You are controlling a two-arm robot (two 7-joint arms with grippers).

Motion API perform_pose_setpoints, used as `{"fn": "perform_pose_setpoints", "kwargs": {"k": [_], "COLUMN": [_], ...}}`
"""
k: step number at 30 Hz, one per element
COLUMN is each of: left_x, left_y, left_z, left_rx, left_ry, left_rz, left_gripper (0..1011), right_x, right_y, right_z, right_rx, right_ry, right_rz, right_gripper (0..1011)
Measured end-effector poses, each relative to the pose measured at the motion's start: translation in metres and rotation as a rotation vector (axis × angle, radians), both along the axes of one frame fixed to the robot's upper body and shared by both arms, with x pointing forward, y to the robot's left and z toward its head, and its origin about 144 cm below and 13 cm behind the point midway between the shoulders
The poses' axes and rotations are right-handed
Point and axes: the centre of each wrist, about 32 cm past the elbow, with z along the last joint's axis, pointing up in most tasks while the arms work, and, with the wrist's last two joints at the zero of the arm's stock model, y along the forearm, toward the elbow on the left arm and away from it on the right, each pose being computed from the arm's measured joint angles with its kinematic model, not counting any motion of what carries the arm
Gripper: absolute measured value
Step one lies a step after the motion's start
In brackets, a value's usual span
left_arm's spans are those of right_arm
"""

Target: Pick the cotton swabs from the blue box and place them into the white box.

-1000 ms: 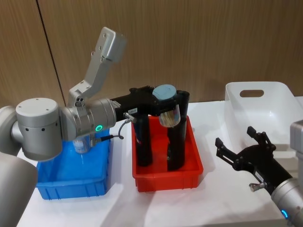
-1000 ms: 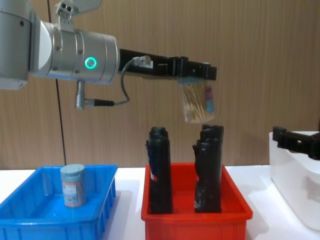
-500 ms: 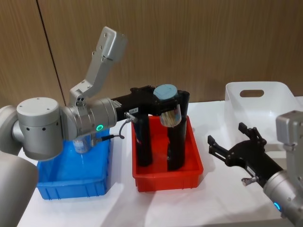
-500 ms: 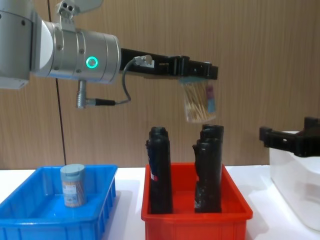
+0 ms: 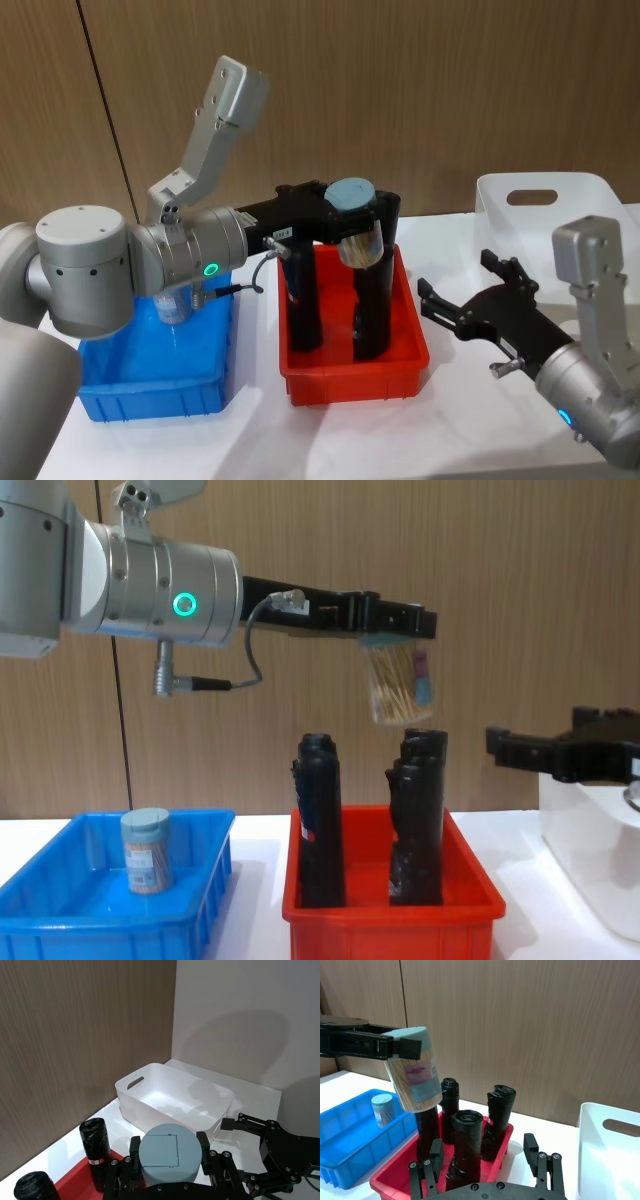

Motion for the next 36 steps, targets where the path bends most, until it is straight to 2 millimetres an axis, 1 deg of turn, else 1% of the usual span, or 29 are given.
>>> {"fn": "perform_pose_setpoints", "kwargs": {"k": [18, 36], "left_x": [0.0, 0.0], "left_y": [0.0, 0.0], "left_z": [0.0, 0.0], "left_rx": [0.0, 0.0], "left_ry": [0.0, 0.0], "left_rz": [0.0, 0.0], "left_gripper": [671, 671], "right_x": [0.015, 0.021], "right_y": [0.015, 0.031], "right_z": [0.013, 0.024], "right_rx": [0.029, 0.062], "right_ry": [0.027, 0.075], "right_rz": [0.071, 0.163], "right_gripper": [1001, 1001]}}
